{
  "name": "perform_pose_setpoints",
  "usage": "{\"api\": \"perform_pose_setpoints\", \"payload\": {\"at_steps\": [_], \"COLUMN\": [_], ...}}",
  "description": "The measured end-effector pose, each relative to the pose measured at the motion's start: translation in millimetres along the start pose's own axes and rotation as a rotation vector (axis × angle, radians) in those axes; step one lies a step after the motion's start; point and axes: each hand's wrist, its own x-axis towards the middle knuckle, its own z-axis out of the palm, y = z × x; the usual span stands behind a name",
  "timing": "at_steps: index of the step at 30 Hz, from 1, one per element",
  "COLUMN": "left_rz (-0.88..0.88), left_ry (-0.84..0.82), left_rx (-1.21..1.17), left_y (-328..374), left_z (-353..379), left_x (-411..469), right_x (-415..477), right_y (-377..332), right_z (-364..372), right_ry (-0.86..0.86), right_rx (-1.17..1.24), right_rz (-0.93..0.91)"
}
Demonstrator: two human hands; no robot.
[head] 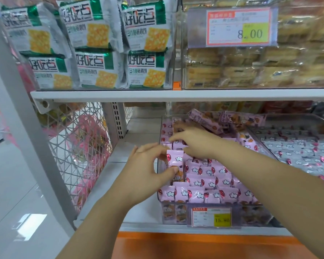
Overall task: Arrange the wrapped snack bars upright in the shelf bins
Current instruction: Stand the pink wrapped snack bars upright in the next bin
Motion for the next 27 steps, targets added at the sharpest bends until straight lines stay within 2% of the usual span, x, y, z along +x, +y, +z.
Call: {"api": "perform_pose_setpoints", "payload": {"at_steps": [2, 4, 8, 14, 16, 21, 27], "left_rz": [0.009, 0.015, 0.029, -0.003, -0.004, -0.005, 0.032], "left_ry": [-0.006, -0.005, -0.006, -0.075, -0.135, -0.203, -0.248], "left_rx": [-0.016, -0.018, 0.031, 0.3, 0.37, 0.413, 0.577], "left_y": [-1.0, -1.1, -2.0, 3.8, 8.6, 9.4, 11.2], "left_z": [-0.5, -1.7, -2.1, 5.3, 9.6, 9.0, 9.2], "left_x": [-1.1, -1.3, -1.5, 0.7, 1.4, 1.9, 2.9], "right_x": [4.2, 0.2, -20.9, -42.5, -44.1, -44.2, -35.2], "right_y": [-1.1, -0.2, 1.3, -8.1, -13.9, -19.3, -15.2], "right_z": [-0.8, -3.2, -18.5, -26.7, -19.5, 3.4, 5.6], "right_ry": [0.0, 0.069, 0.364, 0.492, 0.469, 0.26, 0.066], "right_rx": [0.048, 0.121, 0.309, 0.788, 0.815, 0.545, 0.549], "right_rz": [0.002, 0.022, 0.068, 0.148, 0.162, 0.121, 0.103]}}
